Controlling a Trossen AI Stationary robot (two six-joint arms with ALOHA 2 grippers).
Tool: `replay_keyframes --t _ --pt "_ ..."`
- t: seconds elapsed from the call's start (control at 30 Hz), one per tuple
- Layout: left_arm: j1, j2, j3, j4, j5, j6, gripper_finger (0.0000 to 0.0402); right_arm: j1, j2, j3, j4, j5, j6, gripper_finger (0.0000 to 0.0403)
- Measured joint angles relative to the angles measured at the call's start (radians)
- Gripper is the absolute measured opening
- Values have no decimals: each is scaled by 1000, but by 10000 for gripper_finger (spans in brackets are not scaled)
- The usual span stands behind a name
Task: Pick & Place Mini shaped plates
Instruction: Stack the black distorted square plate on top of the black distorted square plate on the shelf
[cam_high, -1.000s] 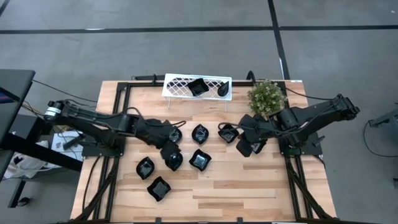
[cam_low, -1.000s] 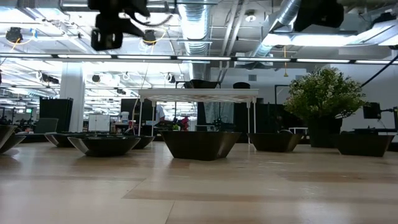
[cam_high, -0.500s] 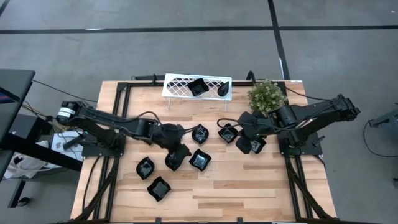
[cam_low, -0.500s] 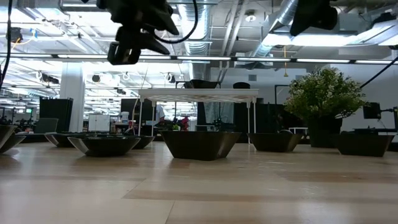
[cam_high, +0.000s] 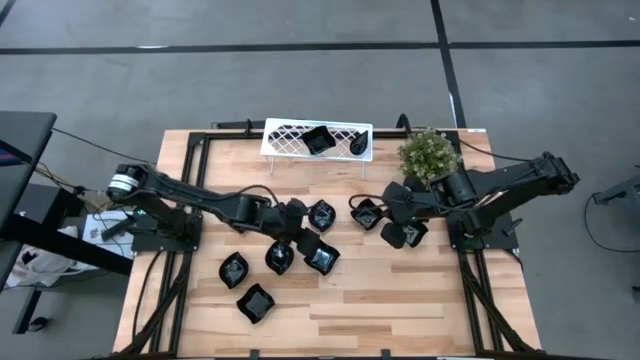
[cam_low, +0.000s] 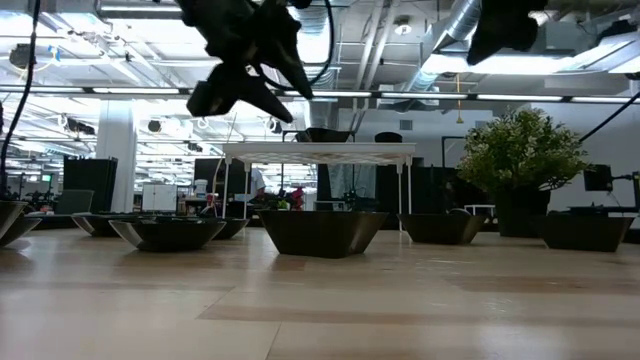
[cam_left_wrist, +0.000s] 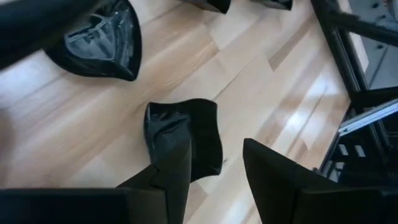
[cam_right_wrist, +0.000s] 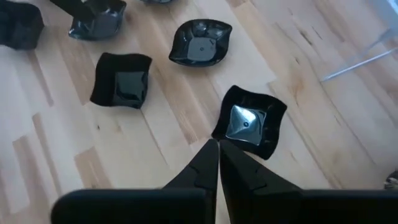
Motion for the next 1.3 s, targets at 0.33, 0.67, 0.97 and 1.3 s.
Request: replay_keyframes --t 0.33,0.67,0.97,1.3 --pt "6 -10 10 -20 -13 -11 148 7 -299 -331 319 -15 -29 3" --pt "5 14 17 -48 -7 -86 148 7 -569 -591 584 -71 -111 1" --pt "4 52 24 -56 -9 -153 148 6 -642 -741 818 -65 -102 1" --pt "-28 179 139 -203 -45 -163 149 -24 -636 -744 823 -61 -100 1"
